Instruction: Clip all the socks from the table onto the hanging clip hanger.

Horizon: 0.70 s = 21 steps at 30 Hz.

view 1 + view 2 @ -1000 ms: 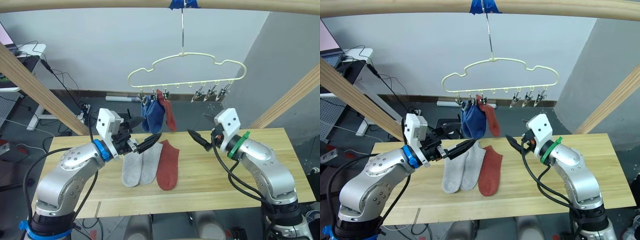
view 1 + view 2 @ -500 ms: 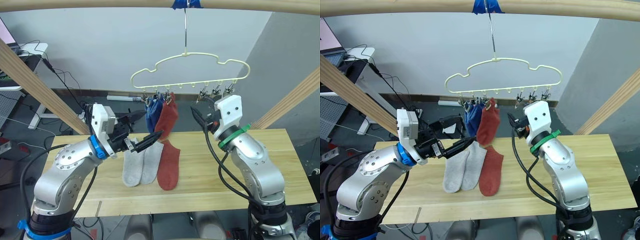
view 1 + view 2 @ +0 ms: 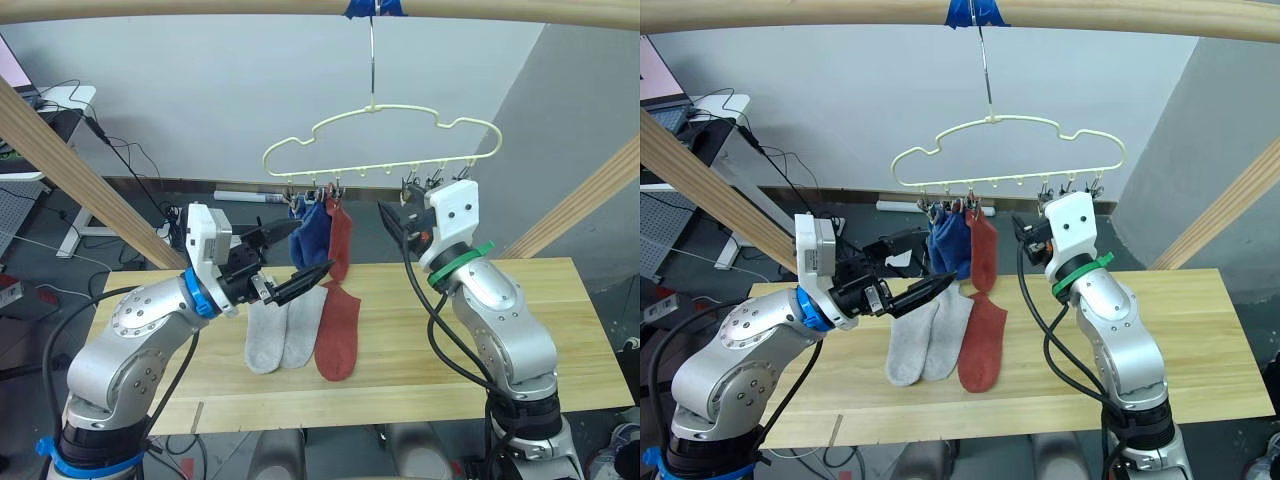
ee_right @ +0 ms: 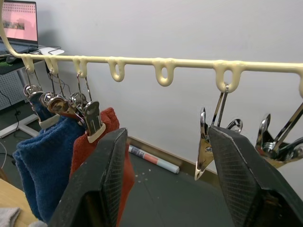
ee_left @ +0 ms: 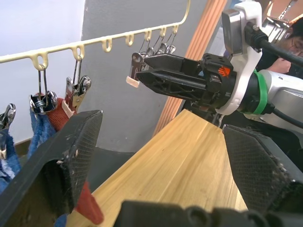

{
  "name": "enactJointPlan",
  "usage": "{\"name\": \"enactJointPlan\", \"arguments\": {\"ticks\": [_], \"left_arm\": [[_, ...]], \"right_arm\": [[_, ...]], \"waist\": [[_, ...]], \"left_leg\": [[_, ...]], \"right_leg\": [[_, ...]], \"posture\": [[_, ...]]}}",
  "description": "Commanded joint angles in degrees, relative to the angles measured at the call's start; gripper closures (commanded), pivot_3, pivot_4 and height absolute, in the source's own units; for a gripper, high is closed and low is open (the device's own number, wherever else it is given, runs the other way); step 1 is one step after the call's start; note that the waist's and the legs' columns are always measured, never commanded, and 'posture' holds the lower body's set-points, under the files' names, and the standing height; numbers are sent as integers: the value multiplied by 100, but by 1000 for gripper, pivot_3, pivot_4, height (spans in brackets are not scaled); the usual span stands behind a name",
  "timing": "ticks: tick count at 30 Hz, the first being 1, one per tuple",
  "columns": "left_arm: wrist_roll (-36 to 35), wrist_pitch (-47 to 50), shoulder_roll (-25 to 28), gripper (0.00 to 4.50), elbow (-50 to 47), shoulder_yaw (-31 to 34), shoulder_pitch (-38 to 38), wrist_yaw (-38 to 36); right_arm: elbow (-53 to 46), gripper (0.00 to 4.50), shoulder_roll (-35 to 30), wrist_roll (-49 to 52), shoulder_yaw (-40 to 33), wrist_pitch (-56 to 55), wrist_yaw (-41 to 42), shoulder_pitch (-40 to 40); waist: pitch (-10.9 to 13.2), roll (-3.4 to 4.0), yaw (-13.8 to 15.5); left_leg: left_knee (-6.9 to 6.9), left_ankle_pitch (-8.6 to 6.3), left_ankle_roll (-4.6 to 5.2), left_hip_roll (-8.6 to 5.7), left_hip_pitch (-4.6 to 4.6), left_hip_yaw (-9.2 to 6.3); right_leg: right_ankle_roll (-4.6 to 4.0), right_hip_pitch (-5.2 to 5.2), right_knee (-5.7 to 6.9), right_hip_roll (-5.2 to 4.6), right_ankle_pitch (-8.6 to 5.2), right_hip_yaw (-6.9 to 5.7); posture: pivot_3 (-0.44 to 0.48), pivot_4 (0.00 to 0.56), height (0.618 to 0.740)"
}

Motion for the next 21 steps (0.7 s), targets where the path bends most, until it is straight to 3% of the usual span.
{"name": "enactJointPlan", "arguments": {"ticks": [1, 21], "left_arm": [[-90, -56, 27, 0, -244, 100, 13, -1], [-275, 9, -30, 0, -295, 70, -81, 69]], "right_arm": [[-364, 1690, -45, 22, -15, 20, 19, 101], [119, 1690, 70, 43, -154, -223, -45, -251]], "waist": [[0, 0, 0], [0, 0, -5]], "left_leg": [[0, 0, 0, 0, 0, 0], [1, 0, 0, 0, 2, 1]], "right_leg": [[0, 0, 0, 0, 0, 0], [0, 0, 4, 1, 0, 0]], "posture": [[-98, 260, 740], [-91, 274, 740]]}}
